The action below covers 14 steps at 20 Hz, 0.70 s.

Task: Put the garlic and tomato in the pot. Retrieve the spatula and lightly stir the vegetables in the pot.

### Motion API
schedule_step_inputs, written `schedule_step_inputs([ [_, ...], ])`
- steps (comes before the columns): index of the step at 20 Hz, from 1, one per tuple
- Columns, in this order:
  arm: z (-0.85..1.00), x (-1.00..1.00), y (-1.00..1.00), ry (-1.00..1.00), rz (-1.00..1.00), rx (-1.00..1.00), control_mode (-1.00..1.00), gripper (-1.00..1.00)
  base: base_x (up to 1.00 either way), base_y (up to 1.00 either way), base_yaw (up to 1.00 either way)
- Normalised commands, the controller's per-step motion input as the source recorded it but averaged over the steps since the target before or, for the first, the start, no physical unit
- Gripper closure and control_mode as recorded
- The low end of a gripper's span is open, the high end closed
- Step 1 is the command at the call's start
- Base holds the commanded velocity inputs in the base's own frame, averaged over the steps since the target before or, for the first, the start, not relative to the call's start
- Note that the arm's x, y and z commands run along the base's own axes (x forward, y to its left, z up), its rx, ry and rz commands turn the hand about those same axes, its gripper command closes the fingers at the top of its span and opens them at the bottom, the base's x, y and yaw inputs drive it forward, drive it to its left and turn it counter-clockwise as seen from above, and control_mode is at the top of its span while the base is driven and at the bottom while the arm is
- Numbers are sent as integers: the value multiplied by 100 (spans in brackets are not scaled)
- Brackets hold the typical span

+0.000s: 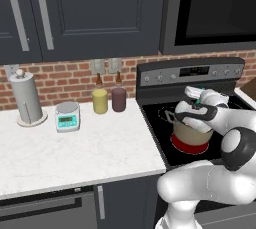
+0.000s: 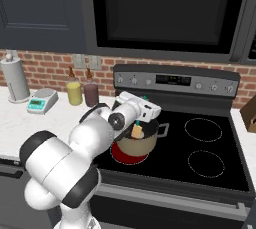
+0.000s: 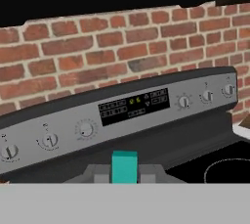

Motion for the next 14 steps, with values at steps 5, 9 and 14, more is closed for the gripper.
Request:
schedule_step_inputs([
  [5,-28,25,-8,0,-7,0,-100,100,0,0,0],
  [9,-17,1,-1,-1,-6,0,-100,100,0,0,0],
  [14,2,-29,0,-23,-4,0,-100,100,0,0,0],
])
